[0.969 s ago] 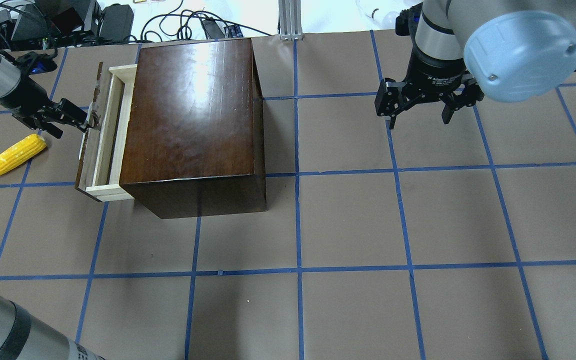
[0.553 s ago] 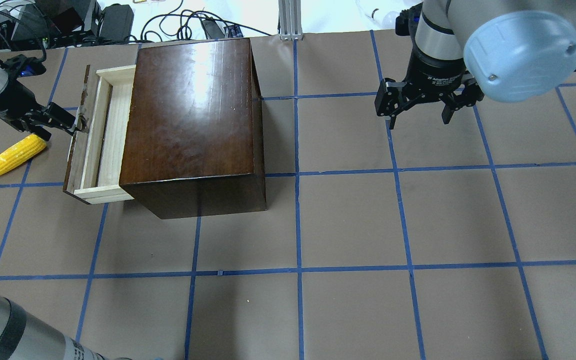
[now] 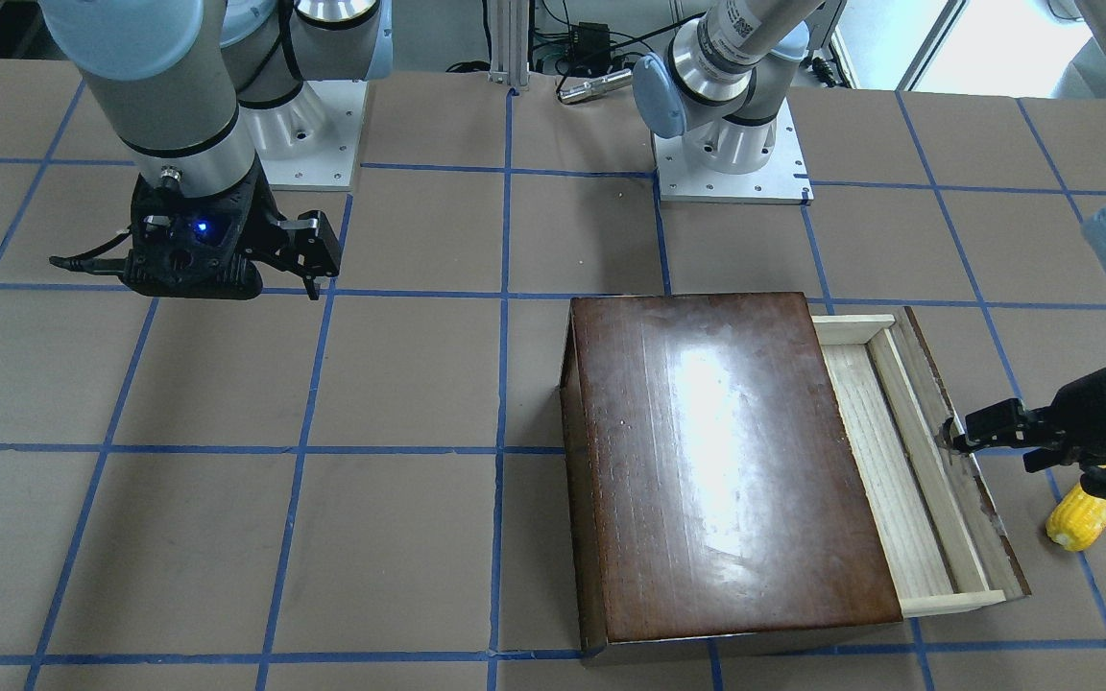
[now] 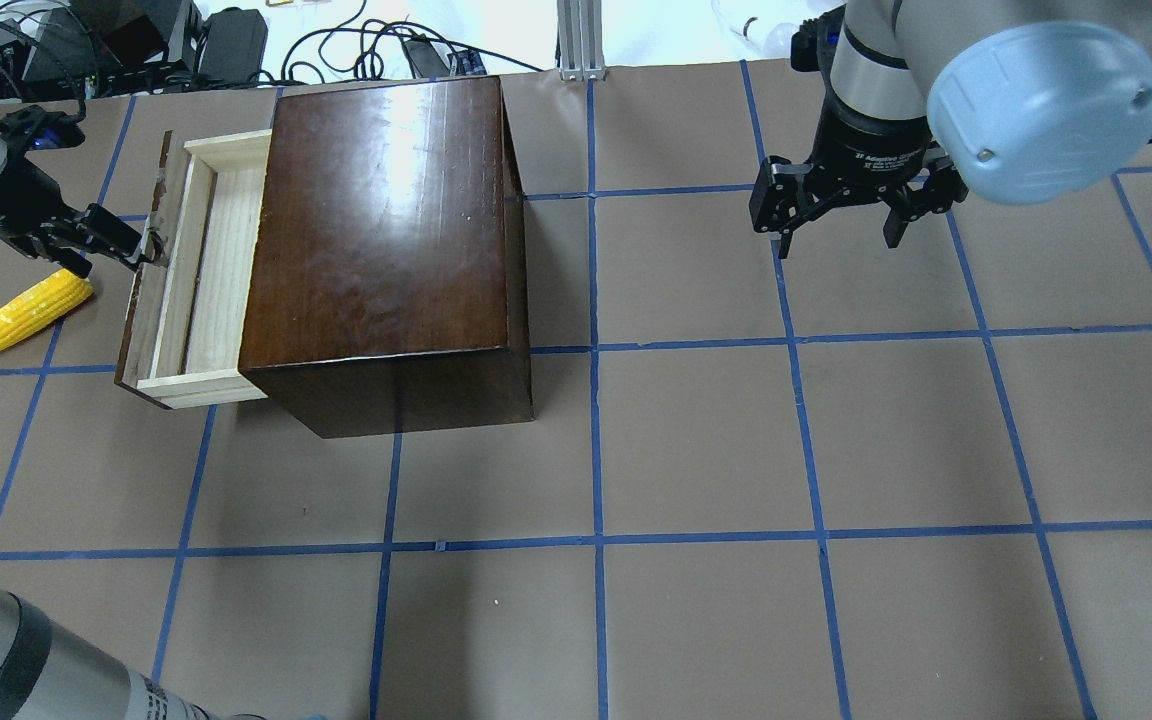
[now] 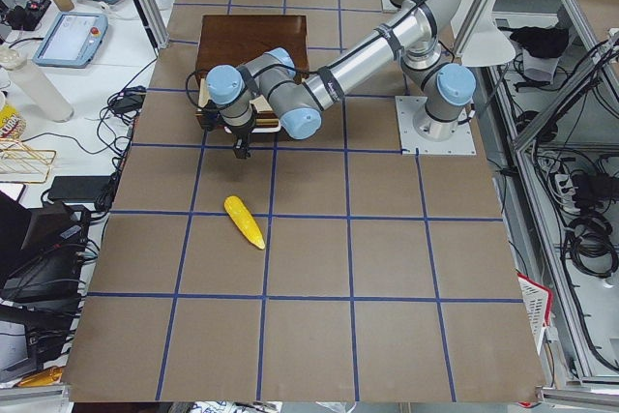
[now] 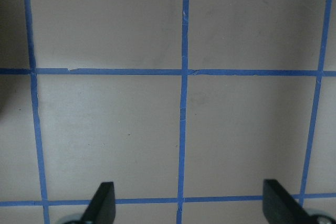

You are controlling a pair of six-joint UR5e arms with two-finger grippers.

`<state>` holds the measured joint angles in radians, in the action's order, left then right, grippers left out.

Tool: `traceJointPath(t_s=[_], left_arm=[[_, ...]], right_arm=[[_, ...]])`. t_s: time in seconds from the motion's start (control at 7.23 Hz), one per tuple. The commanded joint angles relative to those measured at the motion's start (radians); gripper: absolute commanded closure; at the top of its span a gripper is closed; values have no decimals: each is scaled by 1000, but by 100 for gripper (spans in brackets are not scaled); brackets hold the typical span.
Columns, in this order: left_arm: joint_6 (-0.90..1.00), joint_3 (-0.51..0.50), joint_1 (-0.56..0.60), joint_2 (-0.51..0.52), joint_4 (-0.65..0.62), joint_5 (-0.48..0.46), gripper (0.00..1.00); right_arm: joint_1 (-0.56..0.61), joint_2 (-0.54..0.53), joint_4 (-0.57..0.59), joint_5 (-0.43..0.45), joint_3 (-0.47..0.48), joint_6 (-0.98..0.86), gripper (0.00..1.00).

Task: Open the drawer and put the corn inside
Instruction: 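Release the handle and move the left gripper down onto the yellow corn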

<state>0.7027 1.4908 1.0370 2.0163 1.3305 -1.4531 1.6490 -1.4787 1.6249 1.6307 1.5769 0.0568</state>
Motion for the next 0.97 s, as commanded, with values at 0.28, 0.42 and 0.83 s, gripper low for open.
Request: traceJointPath(t_s=[0.28, 0.42, 0.83], left_arm=[[126, -139, -2, -22, 121, -132, 0], [217, -161, -3, -10, 116, -142, 0], [531, -156, -118, 37, 69, -139, 0]], right_arm=[[0, 0, 1, 0, 0, 0, 0], [0, 2, 0, 0, 0, 0, 0], [0, 0, 1, 0, 0, 0, 0]])
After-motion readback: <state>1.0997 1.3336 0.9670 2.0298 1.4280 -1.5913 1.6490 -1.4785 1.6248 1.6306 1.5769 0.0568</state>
